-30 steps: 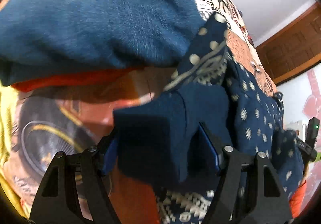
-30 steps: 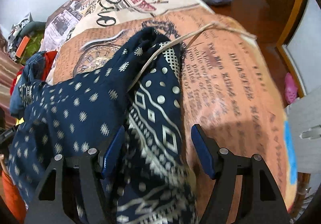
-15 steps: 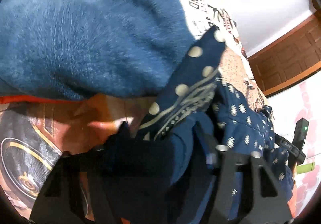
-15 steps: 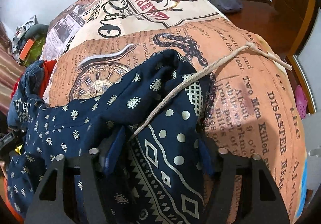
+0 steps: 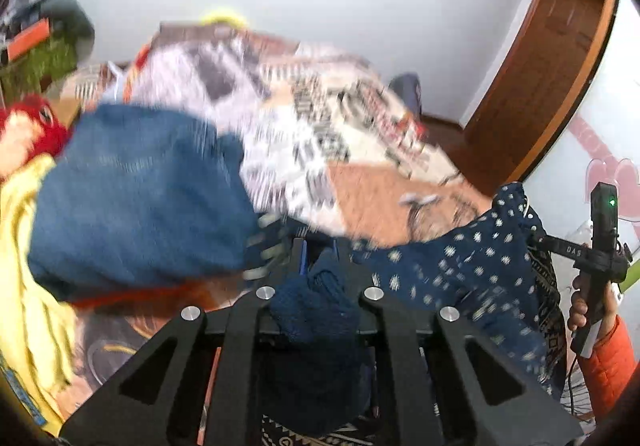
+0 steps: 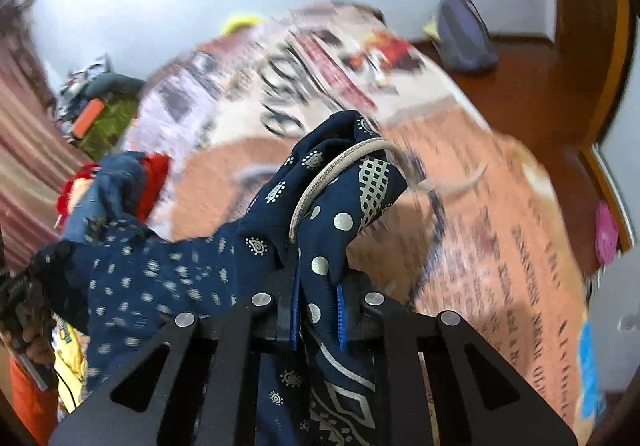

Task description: Fold large clothes

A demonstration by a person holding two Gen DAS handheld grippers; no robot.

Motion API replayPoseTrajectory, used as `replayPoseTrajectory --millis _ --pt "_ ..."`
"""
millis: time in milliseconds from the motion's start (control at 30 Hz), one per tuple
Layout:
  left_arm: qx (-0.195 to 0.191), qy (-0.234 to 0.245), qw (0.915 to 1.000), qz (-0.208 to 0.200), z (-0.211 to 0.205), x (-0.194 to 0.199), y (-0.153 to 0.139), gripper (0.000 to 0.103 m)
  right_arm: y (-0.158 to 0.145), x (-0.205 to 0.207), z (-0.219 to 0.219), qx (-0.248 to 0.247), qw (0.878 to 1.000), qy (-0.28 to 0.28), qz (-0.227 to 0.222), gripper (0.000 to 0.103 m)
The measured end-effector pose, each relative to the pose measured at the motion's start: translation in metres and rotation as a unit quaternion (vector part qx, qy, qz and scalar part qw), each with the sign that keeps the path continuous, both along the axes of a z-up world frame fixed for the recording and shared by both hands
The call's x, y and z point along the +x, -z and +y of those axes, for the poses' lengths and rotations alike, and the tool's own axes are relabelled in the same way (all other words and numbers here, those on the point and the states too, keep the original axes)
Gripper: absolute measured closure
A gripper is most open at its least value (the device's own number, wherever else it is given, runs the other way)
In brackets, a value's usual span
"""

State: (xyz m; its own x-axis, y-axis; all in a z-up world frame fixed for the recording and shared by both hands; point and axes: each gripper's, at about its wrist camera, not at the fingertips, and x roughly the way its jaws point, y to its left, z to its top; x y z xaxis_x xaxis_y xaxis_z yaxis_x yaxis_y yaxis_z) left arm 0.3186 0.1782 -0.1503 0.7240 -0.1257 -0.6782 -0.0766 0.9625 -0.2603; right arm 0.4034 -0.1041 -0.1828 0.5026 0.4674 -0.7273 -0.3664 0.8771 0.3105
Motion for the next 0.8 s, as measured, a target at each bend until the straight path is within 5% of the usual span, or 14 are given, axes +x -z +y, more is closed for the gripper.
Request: replayPoseTrajectory --millis 200,300,433,600,800 --pt "0.044 -0.005 0.9988 -0.022 -0.003 0.003 -0.022 0.092 -0.034 -0.002 0.015 0.013 0.999 -0.012 -0.045 0.091" --pt "0.022 -0.011 0.9990 0.037 0.010 0.017 0.008 0.084 -0.021 0.006 0.019 0.005 1.000 -0.004 -0.027 0.091" --pt "-0.011 -0.032 0.9945 0.099 0.029 0.020 0.059 0.052 0.014 0.011 0.018 -0.025 1.000 0.005 0.008 0.091" --pt "-0.032 -0.057 0.9878 0.141 0.050 0.009 0.107 0.043 0.042 0.020 -0.002 -0.019 0.998 0.025 0.046 0.091" --pt "-0.140 -0.046 0.9746 0.168 0.062 0.023 0.148 0.034 0.051 0.021 0.001 -0.033 0.998 0.023 0.055 0.091"
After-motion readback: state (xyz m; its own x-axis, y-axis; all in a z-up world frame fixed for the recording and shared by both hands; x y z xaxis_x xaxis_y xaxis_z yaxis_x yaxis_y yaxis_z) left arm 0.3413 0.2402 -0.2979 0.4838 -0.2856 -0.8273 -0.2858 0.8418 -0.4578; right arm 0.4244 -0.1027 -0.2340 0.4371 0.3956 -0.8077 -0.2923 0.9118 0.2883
